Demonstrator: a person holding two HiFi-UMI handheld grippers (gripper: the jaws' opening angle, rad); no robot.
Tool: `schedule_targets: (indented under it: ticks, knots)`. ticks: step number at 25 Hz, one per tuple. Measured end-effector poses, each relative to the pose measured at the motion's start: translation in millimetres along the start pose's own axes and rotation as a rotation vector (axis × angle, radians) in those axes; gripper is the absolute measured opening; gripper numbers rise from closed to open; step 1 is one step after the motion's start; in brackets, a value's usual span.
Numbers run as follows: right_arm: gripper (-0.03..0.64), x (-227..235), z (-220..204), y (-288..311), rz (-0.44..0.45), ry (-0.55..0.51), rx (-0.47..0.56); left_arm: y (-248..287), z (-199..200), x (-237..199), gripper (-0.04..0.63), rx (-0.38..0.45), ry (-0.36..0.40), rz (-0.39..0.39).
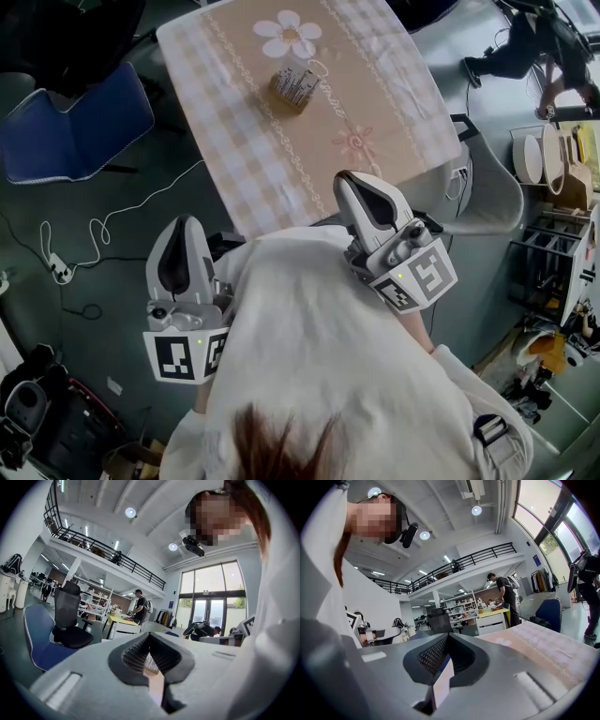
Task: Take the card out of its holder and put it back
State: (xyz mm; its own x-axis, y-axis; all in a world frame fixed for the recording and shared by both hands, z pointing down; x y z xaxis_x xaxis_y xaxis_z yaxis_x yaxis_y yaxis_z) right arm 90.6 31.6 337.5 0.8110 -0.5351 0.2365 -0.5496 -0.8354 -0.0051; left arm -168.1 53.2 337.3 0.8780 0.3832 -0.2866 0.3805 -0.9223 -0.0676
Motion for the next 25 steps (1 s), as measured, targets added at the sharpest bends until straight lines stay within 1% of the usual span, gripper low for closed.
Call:
schedule_targets:
  ticks: [25]
  knots:
    - [-0.002, 4.3, 0.1, -0.6, 0.016, 0.015, -0.003, -2.2, 1.1, 4.1, 0.000, 0.001, 0.017, 0.017]
Point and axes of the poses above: the fingertips, and each gripper's own axes: y forward along the fingers, x to its right, z out of its top, the point moved 7 cm from there along -y, backward along the fingers, and after that the axes turned 7 degrees about x, right-handed, at the moved point
